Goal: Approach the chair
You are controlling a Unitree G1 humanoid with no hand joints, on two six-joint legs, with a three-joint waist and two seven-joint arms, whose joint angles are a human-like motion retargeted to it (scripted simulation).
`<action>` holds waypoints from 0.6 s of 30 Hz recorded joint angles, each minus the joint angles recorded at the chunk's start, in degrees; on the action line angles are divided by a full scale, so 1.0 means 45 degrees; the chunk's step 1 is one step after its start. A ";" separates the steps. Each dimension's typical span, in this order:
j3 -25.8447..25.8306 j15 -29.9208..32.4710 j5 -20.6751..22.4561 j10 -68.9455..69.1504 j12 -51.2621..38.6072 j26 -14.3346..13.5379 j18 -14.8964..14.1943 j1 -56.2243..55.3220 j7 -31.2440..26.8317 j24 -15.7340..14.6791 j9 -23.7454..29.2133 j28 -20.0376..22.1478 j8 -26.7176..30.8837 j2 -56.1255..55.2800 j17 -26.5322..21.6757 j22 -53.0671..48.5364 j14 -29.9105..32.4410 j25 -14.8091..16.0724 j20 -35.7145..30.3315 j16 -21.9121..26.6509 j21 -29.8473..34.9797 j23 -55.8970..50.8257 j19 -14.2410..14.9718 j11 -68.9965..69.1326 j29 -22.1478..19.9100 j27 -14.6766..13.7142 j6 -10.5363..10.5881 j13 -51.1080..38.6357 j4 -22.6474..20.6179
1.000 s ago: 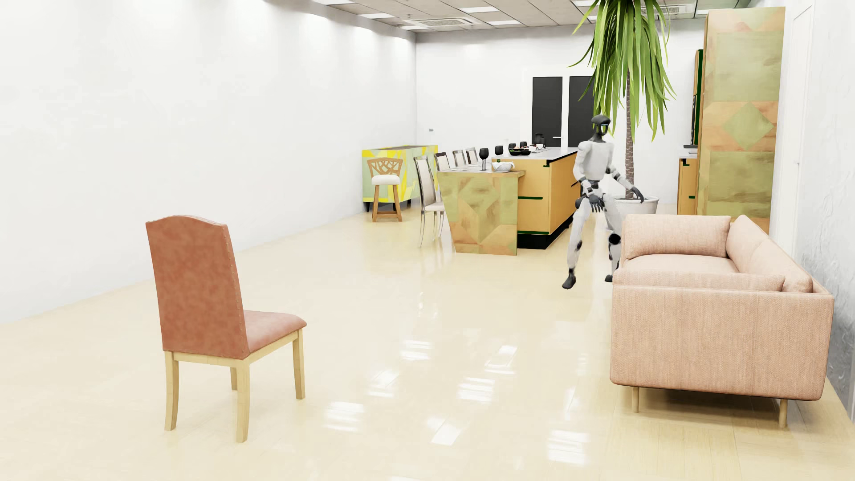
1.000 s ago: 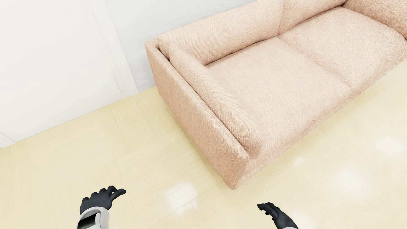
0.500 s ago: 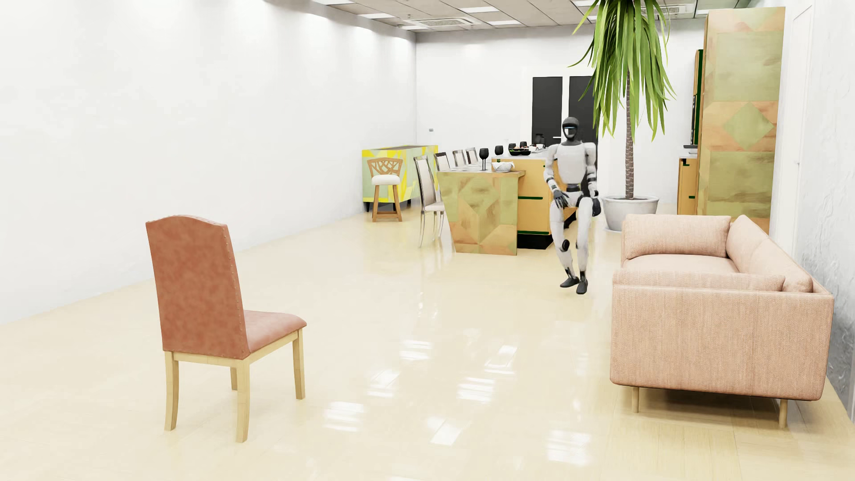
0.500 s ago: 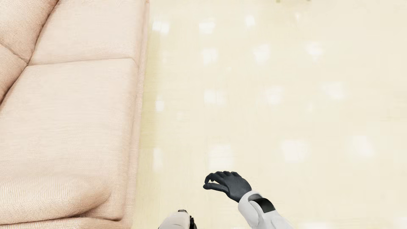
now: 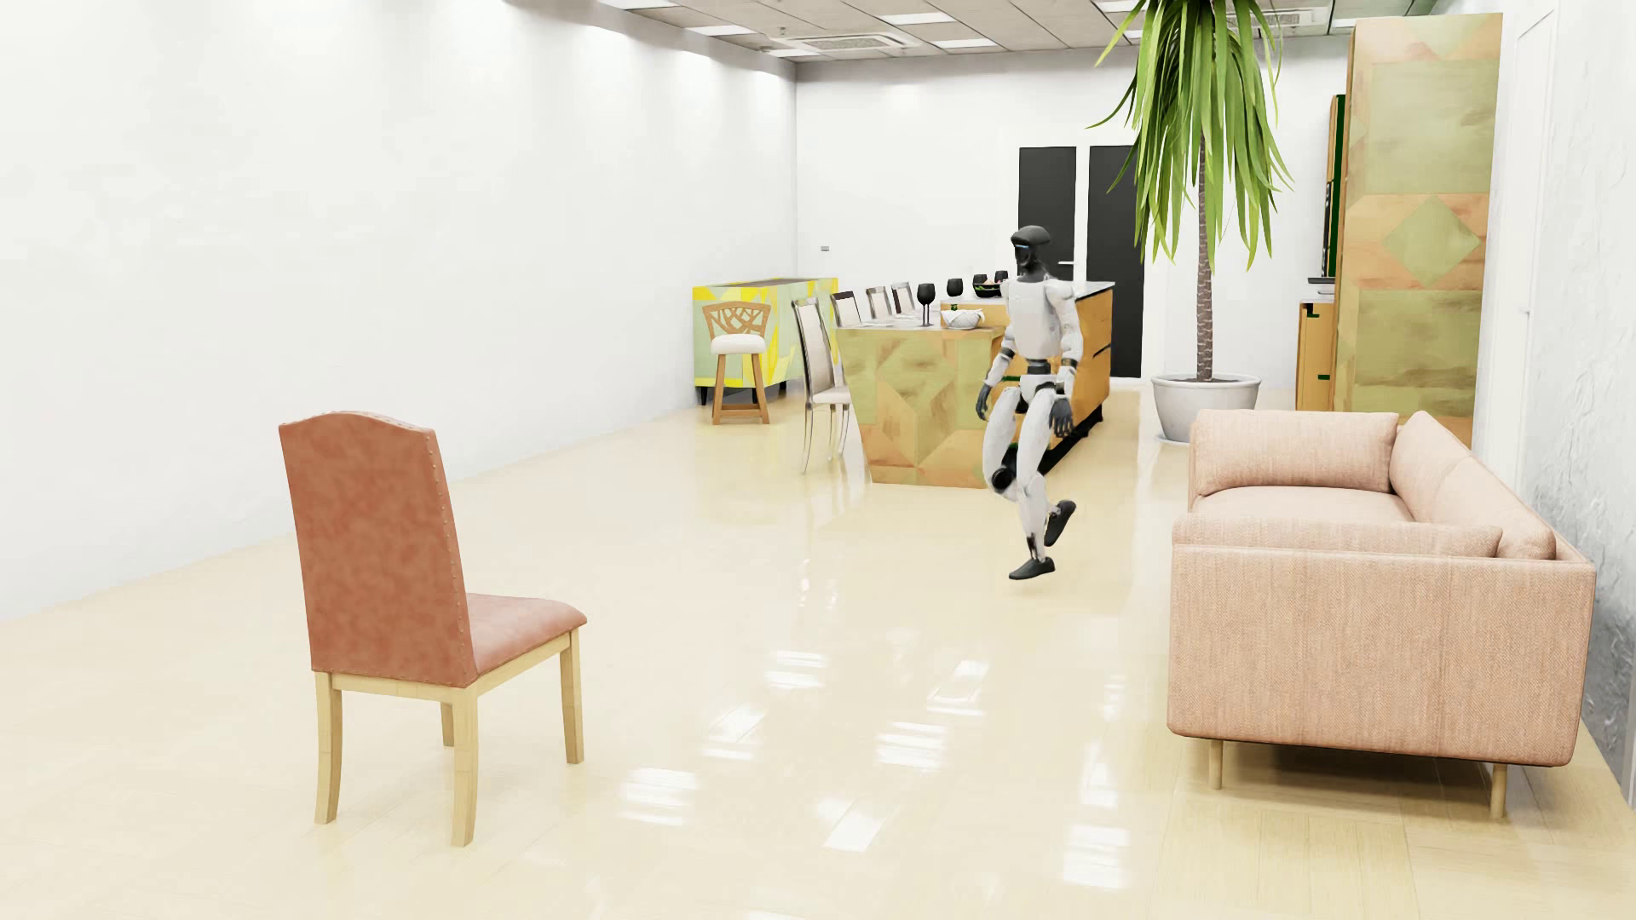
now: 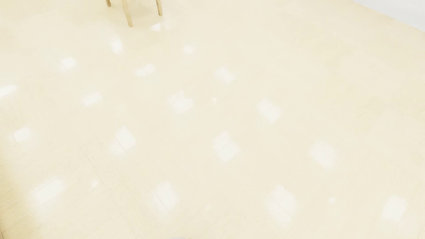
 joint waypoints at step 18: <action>-0.1633 -0.1871 0.1922 1.0118 -0.1787 0.0385 -0.1814 0.1641 -0.1380 -0.1679 -0.0257 0.0597 -0.2617 -0.1076 0.1759 -0.5905 0.2271 -0.0358 -0.6131 0.0165 -0.3204 -0.1085 -0.0797 -0.9178 -0.0628 -0.1660 0.1582 0.2191 0.0681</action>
